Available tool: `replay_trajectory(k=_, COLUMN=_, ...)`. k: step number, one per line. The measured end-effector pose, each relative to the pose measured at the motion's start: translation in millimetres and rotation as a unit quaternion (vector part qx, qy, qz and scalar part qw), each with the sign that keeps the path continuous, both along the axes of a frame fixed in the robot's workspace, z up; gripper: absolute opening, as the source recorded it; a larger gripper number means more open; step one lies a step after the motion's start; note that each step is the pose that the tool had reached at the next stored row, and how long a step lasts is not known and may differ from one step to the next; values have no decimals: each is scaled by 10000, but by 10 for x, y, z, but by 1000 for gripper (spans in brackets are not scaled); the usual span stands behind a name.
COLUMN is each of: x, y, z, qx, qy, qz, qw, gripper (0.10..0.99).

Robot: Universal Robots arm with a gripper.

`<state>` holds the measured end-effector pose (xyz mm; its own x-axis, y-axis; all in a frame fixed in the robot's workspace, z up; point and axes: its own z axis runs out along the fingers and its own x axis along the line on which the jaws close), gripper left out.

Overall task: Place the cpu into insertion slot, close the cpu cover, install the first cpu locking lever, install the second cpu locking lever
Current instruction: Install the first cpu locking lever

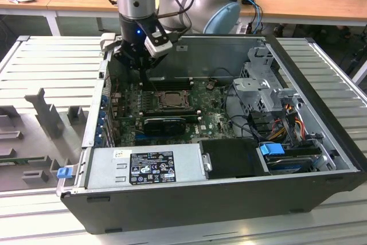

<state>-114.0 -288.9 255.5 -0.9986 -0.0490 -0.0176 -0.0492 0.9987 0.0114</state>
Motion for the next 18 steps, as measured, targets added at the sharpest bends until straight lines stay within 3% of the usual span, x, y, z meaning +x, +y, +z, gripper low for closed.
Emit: replay_trajectory(k=18, x=166, y=10, z=-1, qx=0, qy=0, qz=0, qw=10000, gripper=106)
